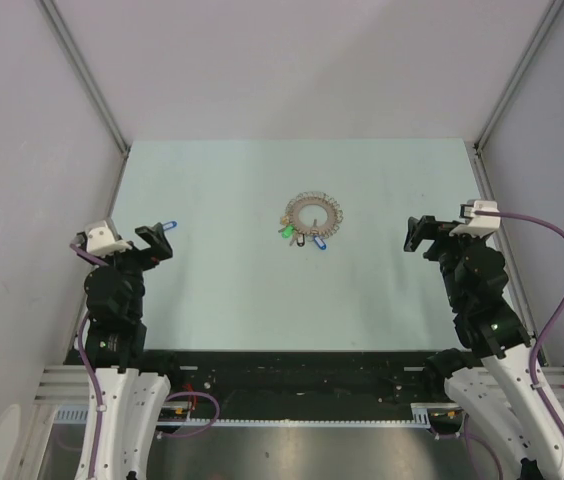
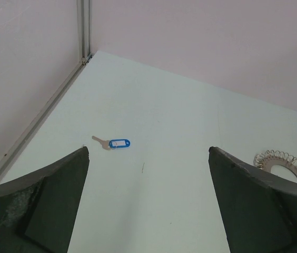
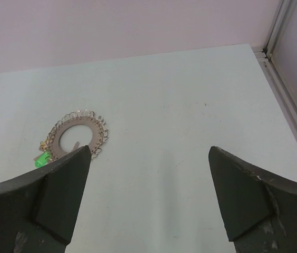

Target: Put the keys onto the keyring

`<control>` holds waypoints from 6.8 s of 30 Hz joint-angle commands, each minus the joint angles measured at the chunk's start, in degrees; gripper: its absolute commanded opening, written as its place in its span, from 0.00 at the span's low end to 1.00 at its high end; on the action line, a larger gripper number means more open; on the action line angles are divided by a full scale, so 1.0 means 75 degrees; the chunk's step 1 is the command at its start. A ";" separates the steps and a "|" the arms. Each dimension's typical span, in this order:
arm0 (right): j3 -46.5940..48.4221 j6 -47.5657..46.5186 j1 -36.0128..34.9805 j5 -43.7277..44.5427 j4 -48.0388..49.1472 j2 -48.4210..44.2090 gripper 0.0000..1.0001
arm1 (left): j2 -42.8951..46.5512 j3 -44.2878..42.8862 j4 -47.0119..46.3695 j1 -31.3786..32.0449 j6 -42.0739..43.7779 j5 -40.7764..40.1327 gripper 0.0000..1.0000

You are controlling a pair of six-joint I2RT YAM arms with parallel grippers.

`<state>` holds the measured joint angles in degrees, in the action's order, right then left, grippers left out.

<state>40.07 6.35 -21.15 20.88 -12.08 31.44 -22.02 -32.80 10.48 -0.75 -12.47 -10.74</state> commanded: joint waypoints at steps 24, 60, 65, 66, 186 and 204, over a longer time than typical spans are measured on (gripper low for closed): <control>0.1324 0.0993 -0.0918 -0.2339 0.1012 0.5846 0.93 | 0.0545 0.0306 -0.0343 0.0546 -0.0189 0.0413 1.00; 0.3422 -0.0155 -0.1282 -0.1672 0.1997 1.0702 0.23 | 0.0475 0.0353 -0.0354 0.0745 -0.0177 0.0483 1.00; 0.3422 -0.0097 -0.1481 -0.1741 0.1367 1.0306 0.00 | 0.0499 0.0365 -0.0355 0.0757 -0.0177 0.0506 1.00; 0.3422 -0.0050 -0.1539 -0.1776 0.1051 1.0211 0.00 | 0.0522 0.0353 -0.0354 0.0757 -0.0177 0.0518 1.00; 0.0071 0.2646 -0.3040 -0.3136 0.0544 0.6777 0.15 | -0.0732 0.0189 -0.0179 0.0745 -0.0130 0.1350 1.00; 0.0106 0.2400 -0.3040 -0.2996 0.0521 0.6695 0.00 | -0.0743 0.0178 -0.0202 0.0745 -0.0130 0.1362 1.00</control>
<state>40.49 25.67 -44.12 -2.70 -9.28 83.26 -27.44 -29.95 9.65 4.64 -13.13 -1.28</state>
